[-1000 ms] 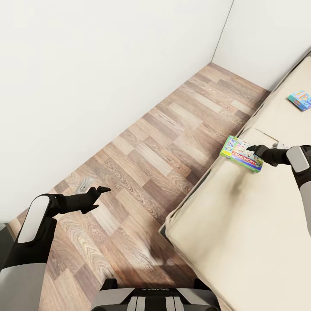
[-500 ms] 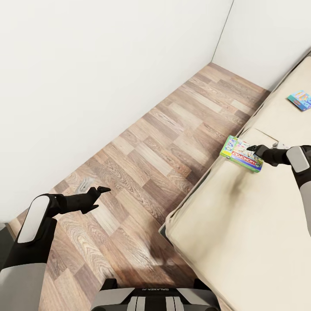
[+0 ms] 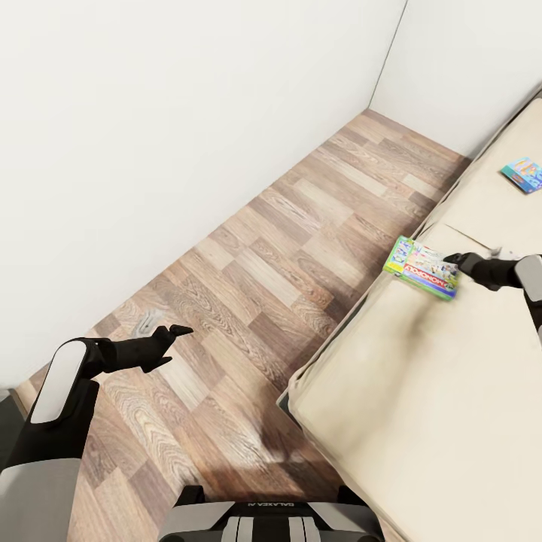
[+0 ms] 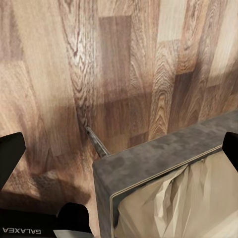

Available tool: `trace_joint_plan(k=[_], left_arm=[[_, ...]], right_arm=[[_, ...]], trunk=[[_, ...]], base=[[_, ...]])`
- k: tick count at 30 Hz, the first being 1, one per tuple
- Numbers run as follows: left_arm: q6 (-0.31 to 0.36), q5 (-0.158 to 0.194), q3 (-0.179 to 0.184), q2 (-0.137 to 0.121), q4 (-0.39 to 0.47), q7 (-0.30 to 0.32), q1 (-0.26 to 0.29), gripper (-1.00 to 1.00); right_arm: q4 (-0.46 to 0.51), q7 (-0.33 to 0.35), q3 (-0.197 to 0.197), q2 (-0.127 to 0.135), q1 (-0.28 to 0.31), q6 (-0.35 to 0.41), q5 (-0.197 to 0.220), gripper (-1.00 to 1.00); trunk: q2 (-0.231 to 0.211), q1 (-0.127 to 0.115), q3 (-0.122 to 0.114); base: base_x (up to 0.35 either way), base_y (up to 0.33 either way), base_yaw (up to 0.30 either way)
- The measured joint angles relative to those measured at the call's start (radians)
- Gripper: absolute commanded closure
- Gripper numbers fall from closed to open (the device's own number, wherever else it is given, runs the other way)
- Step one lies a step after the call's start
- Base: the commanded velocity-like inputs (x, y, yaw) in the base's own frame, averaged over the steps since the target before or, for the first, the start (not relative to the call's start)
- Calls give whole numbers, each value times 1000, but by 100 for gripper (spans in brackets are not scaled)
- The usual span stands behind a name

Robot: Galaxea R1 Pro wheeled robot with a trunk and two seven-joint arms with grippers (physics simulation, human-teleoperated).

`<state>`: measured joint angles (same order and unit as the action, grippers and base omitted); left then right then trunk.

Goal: Put all the toys in the child's room - the three board games (two on the bed and one on the table), the two jigsaw puzzles on the table, and the tennis ball on the table - inside the toy box on the table in the child's room.

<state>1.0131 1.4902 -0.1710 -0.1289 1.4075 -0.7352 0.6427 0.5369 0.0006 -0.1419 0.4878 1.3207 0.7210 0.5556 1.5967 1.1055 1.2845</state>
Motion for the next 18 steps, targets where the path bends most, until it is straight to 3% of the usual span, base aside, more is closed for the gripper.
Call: trace_joint_plan(k=[12,15,18], left_arm=[[0,0,0,11,0,0,1,-100],[0,0,0,18,0,1,2,-100],[0,0,0,24,0,1,2,-100]], right_arm=[[80,-2,-2,91,-8,2,1,-100],[133,-2,-9,117,-35,2,2,-100],[212,-1,-40,134,-82,3,6,-100]], trunk=[[0,0,0],[0,0,0],[0,0,0]], base=[[0,0,0],[0,0,0],[0,0,0]])
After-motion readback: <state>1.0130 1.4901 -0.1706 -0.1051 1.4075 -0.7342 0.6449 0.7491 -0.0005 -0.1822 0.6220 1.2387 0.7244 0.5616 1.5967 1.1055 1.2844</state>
